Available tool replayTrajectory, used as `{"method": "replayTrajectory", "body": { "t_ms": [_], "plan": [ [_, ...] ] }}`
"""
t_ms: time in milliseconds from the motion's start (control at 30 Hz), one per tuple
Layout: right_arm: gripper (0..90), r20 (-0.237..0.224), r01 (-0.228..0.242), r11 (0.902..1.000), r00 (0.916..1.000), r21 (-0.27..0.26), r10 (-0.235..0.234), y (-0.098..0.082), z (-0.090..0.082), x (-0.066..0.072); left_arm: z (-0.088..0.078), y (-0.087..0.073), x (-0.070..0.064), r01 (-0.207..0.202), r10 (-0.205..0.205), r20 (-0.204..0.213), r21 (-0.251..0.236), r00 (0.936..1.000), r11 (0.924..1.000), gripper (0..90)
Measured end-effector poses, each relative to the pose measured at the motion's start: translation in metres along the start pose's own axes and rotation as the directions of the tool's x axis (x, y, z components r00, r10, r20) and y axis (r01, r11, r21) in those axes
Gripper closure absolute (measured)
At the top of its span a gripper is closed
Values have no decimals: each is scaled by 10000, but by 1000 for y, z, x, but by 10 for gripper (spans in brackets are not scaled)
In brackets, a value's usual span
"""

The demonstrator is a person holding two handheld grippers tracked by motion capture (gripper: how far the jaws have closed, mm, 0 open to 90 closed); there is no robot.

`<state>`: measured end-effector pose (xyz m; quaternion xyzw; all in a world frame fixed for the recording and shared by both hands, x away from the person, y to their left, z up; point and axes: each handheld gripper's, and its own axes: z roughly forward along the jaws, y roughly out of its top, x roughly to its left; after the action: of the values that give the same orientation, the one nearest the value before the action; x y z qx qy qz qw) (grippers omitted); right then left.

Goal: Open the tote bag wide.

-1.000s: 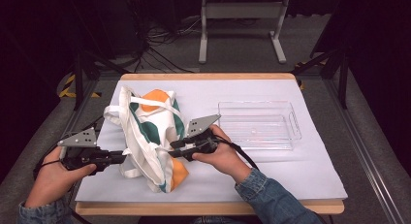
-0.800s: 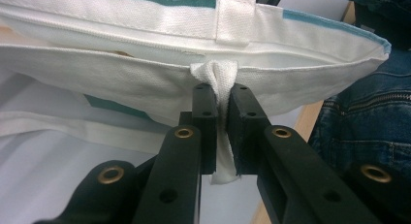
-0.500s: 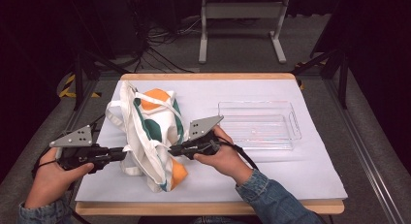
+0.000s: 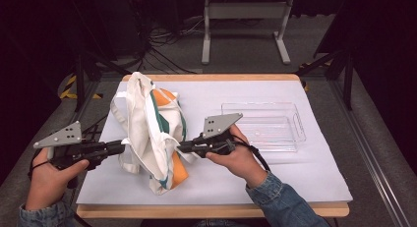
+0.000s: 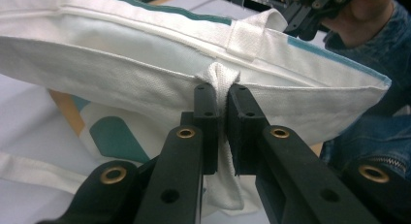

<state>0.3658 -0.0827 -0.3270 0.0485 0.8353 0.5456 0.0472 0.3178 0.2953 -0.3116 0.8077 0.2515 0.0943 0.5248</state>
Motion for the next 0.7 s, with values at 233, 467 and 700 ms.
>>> {"method": "replayTrajectory", "body": {
  "t_ms": [233,467,700],
  "plan": [
    [879,420,-157,9998,9990,-144,163,0,-21,-2,-9,-2,6,291,-289,33,-505,9996,9983,840],
    [880,775,-265,9996,9966,-114,273,-2,-37,-3,-15,-4,9,436,-437,5,-661,9990,9969,841],
    [879,1043,-485,9988,9933,-106,493,-7,-52,-3,-17,-6,11,613,-610,73,-661,9981,9959,837]
  ]
}}
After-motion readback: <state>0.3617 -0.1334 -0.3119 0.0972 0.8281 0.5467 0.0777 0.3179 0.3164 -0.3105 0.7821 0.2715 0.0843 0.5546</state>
